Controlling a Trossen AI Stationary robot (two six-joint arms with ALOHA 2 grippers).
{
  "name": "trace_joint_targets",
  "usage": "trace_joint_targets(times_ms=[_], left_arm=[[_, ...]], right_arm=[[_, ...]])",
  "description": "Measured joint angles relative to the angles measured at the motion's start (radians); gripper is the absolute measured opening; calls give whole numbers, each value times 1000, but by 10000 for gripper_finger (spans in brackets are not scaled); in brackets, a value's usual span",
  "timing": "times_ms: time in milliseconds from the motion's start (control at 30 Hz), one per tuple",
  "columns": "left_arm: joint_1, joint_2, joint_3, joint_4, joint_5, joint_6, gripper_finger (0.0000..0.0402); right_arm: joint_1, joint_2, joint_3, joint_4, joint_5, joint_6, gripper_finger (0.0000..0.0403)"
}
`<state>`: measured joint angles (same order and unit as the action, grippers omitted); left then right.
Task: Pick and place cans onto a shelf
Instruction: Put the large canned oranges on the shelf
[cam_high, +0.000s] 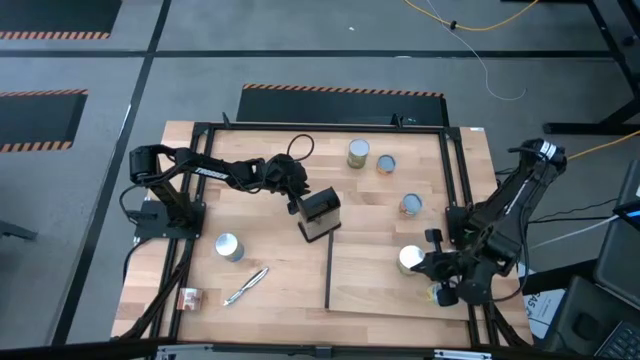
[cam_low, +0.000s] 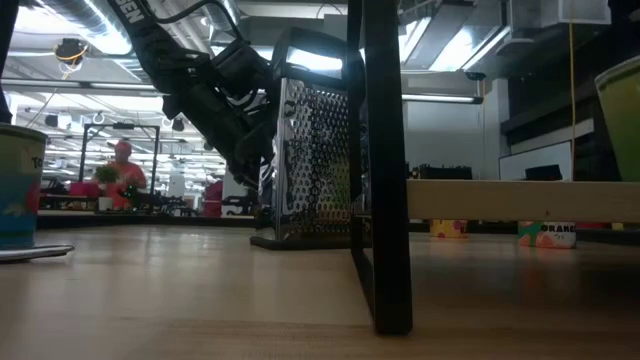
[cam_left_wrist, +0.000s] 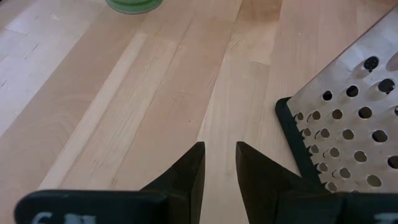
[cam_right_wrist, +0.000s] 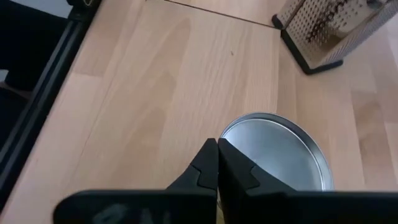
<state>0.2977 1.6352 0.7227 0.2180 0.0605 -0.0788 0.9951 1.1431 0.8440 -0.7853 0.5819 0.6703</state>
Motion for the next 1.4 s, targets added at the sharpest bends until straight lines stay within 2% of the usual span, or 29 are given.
trace_joint_targets(times_ms=[300,667,867,1400], left_arm=[[0,0,0,0,0,0,84],[0,0,0,0,0,0,84],[0,0,0,0,0,0,84],[0,0,0,0,0,0,84]], right_arm=[[0,16,0,-2,1,29,1],[-1,16,0,-15,-8,5,22],[-1,15,0,-17,-85,4,23],[-2,14,0,-19,-89,2,25]])
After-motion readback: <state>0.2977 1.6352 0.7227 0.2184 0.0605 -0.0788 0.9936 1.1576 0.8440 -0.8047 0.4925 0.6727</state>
